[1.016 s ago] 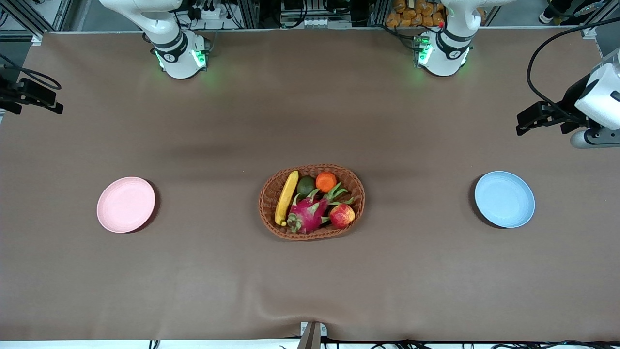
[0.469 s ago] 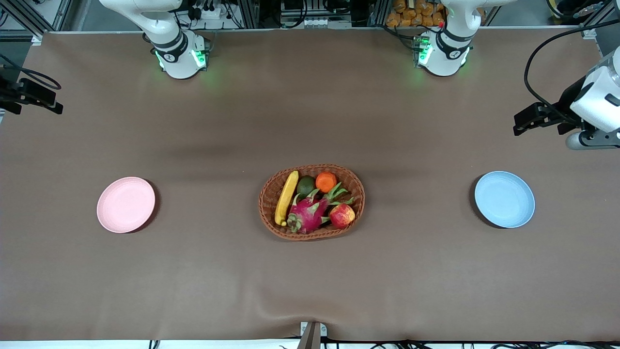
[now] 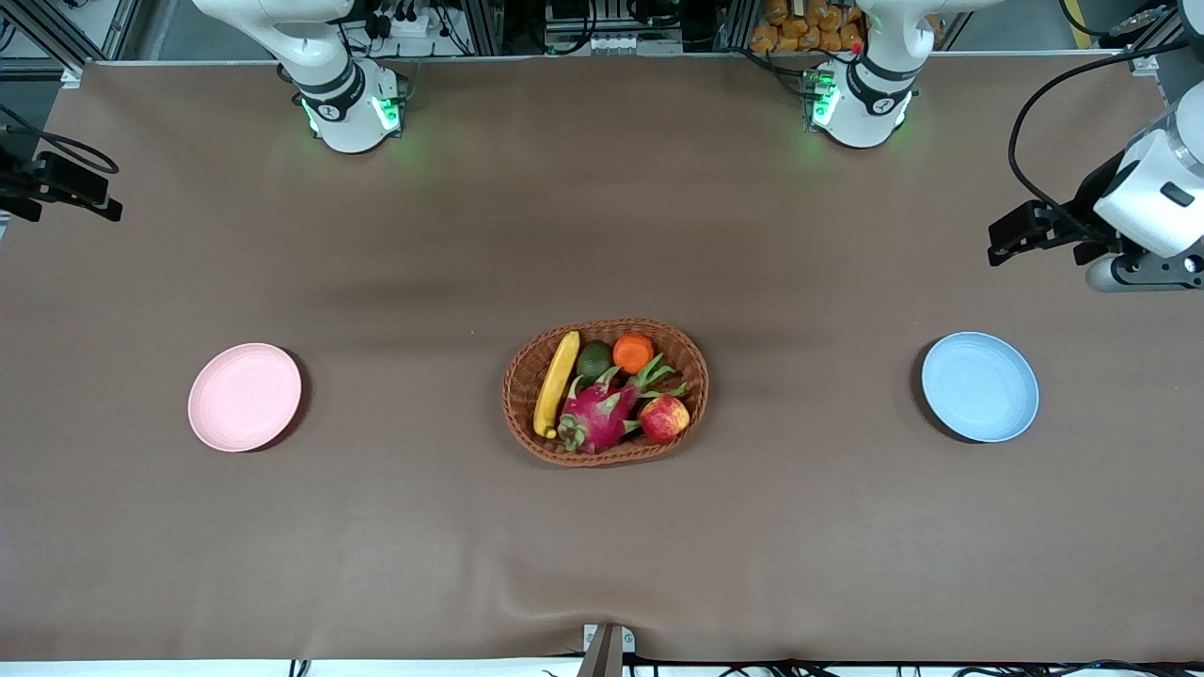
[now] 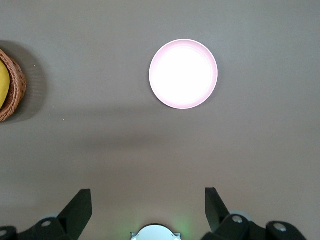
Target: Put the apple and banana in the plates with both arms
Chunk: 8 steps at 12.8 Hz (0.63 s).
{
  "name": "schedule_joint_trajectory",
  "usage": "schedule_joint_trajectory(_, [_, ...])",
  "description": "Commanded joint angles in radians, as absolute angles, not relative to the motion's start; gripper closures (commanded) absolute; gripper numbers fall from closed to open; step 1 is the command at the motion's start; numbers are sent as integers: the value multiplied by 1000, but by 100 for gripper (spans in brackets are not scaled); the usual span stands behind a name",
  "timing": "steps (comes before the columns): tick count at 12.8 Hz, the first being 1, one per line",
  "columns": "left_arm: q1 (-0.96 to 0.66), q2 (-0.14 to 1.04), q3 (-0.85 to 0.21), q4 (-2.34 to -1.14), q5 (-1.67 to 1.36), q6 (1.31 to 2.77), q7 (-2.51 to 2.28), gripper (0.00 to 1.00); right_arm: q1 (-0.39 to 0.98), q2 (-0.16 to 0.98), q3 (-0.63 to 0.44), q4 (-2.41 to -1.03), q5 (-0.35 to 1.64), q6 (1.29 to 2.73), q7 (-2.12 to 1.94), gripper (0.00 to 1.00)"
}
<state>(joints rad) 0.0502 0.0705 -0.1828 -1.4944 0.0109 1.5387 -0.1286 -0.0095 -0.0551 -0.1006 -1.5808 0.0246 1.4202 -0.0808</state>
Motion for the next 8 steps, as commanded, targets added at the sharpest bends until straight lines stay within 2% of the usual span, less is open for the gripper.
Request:
schedule_joint_trajectory(1, [32,112,-192,-1488,-32,1621,-149,0,-23,-48,-95,-1563,21,1404,-74,0])
schedule_joint_trajectory(8, [-106,261,-195,-1476,-84,1816,-261,0,-23,-48,-95,-1565,21,1404,-75,0])
